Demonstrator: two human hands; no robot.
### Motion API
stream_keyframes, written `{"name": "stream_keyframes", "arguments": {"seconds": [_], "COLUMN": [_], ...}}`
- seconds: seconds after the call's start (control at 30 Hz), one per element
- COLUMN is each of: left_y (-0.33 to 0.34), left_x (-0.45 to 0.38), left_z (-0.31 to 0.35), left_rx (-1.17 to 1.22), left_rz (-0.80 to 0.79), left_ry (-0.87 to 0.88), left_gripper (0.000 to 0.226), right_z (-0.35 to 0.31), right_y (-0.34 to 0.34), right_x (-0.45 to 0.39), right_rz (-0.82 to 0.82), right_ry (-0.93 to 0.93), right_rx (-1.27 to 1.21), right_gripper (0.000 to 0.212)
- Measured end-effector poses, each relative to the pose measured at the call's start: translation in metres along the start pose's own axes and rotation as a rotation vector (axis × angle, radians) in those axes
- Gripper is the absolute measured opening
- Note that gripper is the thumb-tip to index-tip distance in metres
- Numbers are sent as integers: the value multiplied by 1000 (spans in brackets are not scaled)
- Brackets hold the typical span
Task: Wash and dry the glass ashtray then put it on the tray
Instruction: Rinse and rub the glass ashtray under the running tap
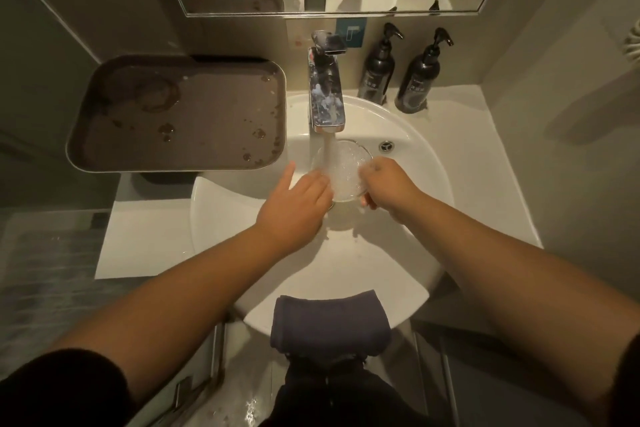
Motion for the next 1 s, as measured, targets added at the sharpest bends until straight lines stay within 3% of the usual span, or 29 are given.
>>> {"name": "stream_keyframes", "arguments": {"seconds": [0.03, 0.13, 0.17, 0.23, 0.3, 0.37, 0.43, 0.5, 0.6, 0.7, 0.83, 0.93, 1.0], "left_y": [0, -1, -1, -4, -9, -23, -31, -30, -15, -5, -27, -43, -40], "left_x": [-1, 3, 6, 7, 4, 0, -6, -14, -10, 10, 4, -9, -14], "left_z": [4, 22, 20, 2, -19, -23, -10, 15, 34, 18, -22, -12, 9], "left_rx": [56, 516, 513, 244, -14, -112, -48, 133, 480, 362, -8, 66, 197], "left_rz": [4, -66, -84, -54, 18, 124, 211, 189, 110, 107, 266, 351, 322], "left_ry": [5, 92, 149, 232, 266, 304, 304, 128, -204, 7, 212, 205, 136], "left_gripper": [41, 50, 55, 53, 32, 10, 9, 6, 9, 27, 15, 14, 8], "right_z": [0, 1, 3, 7, 11, 12, 8, 0, -6, -1, 2, 3, 4], "right_y": [0, 0, 0, -2, -2, 3, 13, 20, 20, 15, 15, 26, 39], "right_x": [-1, -3, -3, -2, -2, 1, 3, 3, 3, 1, -4, 2, 9], "right_rz": [9, 4, -14, -64, -129, -170, -154, -72, -32, -116, -152, 28, 69], "right_ry": [-5, -28, -37, -16, 65, 163, 204, 168, 79, 69, 101, 133, 132], "right_rx": [11, 57, 86, 136, 122, -11, -289, -497, -471, -422, -504, -738, -819], "right_gripper": [31, 29, 28, 24, 20, 16, 25, 32, 41, 46, 41, 36, 30]}}
Point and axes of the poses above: each hand's wrist, its own x-axis away from the middle knuckle, its own y-axis out of the palm, z = x × y, the point moved 5 cm from there along -x, towards the middle knuckle, and after that the axes turned 5 degrees about x, right-handed, at the moved point
